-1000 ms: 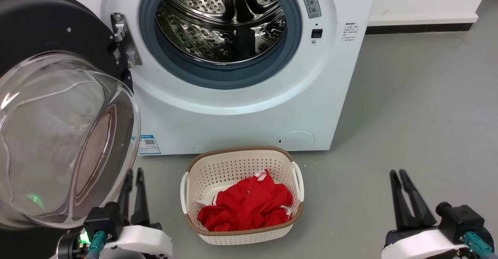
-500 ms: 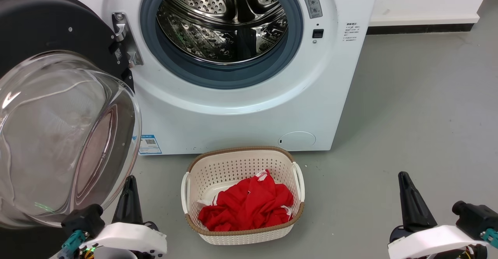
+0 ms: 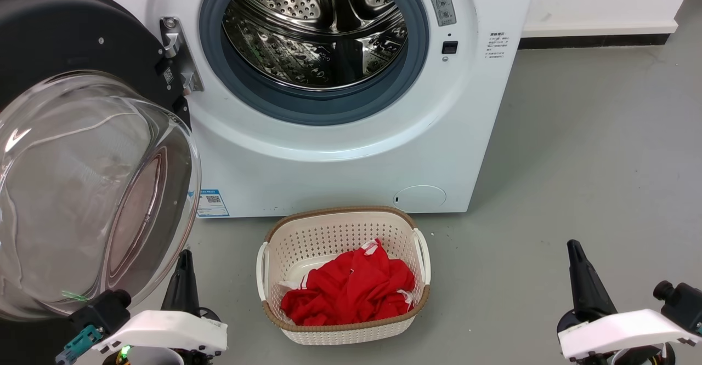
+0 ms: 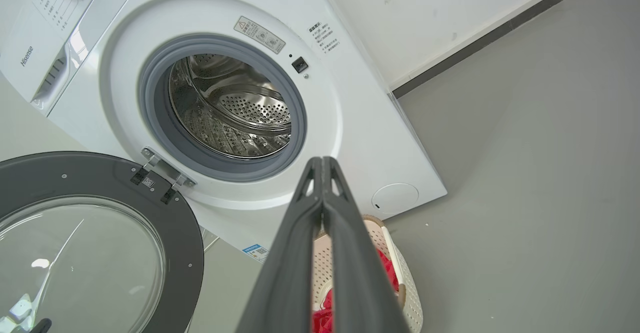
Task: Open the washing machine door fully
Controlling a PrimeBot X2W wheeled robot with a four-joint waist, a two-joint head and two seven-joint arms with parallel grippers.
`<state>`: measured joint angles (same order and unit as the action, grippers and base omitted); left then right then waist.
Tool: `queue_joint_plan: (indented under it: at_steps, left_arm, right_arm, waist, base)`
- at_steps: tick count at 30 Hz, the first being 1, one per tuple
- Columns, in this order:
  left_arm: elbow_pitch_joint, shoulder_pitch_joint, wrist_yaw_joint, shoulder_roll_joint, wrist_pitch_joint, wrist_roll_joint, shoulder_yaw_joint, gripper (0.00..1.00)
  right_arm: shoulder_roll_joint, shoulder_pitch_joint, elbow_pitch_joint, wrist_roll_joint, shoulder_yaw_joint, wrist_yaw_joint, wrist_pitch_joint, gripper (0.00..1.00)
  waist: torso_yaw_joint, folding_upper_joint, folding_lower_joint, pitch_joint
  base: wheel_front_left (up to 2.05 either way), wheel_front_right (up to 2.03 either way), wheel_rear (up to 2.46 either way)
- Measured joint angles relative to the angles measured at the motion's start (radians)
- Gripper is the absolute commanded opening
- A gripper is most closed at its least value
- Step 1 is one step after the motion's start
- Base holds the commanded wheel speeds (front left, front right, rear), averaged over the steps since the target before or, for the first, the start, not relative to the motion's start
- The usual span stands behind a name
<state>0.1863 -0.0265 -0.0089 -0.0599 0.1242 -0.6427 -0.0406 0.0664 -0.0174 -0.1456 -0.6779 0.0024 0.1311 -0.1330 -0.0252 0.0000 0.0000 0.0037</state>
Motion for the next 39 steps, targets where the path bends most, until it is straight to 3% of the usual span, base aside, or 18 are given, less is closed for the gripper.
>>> queue_joint_plan:
  at_steps: [13, 39]
  left_arm:
    - [0.012, -0.018, -0.026, 0.002, -0.053, -0.213, -0.015, 0.00]
    - [0.031, -0.040, -0.062, 0.005, -0.126, -0.512, -0.038, 0.00]
  right_arm:
    - [0.005, 0.030, -0.021, -0.216, -0.014, 0.000, 0.044, 0.00]
    - [0.008, 0.063, -0.051, -0.514, -0.037, 0.000, 0.109, 0.00]
  waist:
    - [0.004, 0.0000, 0.0000, 0.000]
    - [0.011, 0.0000, 0.0000, 0.000]
  base:
    - [0.00, 0.00, 0.00]
    - [0.00, 0.00, 0.00]
